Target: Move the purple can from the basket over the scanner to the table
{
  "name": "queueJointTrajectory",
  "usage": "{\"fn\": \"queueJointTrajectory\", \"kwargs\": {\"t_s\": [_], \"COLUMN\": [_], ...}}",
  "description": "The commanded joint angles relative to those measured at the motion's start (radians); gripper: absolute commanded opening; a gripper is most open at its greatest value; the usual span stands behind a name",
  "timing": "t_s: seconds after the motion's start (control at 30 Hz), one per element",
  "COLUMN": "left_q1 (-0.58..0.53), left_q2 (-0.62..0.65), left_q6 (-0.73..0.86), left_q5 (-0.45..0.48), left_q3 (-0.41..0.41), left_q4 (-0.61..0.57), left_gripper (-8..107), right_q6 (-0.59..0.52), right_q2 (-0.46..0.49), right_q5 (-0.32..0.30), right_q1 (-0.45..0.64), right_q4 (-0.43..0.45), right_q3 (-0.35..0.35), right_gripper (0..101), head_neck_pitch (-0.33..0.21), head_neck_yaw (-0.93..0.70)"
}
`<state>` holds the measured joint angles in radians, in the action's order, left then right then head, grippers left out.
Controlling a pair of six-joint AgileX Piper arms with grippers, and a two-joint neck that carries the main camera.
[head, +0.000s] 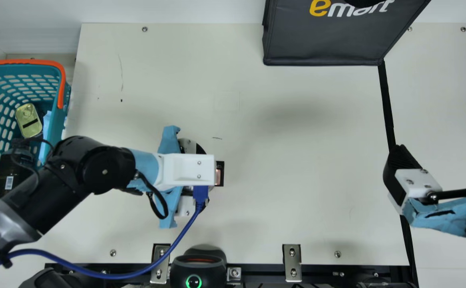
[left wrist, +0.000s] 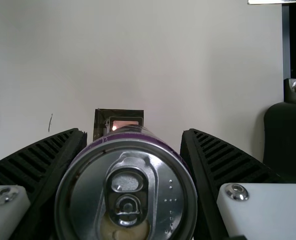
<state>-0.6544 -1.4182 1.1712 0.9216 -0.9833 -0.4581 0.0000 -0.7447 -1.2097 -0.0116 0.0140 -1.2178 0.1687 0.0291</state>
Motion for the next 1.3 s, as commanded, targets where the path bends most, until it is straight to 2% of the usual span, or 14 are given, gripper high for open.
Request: {"fn": "queueJointTrajectory", "kwargs": {"t_s": [0.0, 0.03, 1.0, 1.27], "left_q1": [0.002, 0.003, -0.009, -0.013], "left_q2": [-0.004, -0.005, -0.034, -0.020], "left_q6": [0.005, 0.007, -0.084, -0.211], "left_q5": [-0.001, -0.002, -0.003, -0.013], "left_q3": [0.002, 0.002, -0.023, -0.025], "left_q4": [-0.004, -0.004, -0.040, -0.002], "left_gripper": [-8, -8, 89, 90], "right_q6": [0.000, 0.000, 0.000, 0.000], "right_q2": [0.000, 0.000, 0.000, 0.000], "right_q5": [0.000, 0.000, 0.000, 0.000], "right_q1": [0.000, 0.000, 0.000, 0.000], "right_q4": [0.000, 0.000, 0.000, 0.000], "right_q3": [0.000, 0.000, 0.000, 0.000], "right_gripper": [95, 95, 95, 95], "head_neck_pitch": [-0.030, -0.030, -0.030, -0.030], "head_neck_yaw": [-0.002, -0.002, -0.002, -0.002]}}
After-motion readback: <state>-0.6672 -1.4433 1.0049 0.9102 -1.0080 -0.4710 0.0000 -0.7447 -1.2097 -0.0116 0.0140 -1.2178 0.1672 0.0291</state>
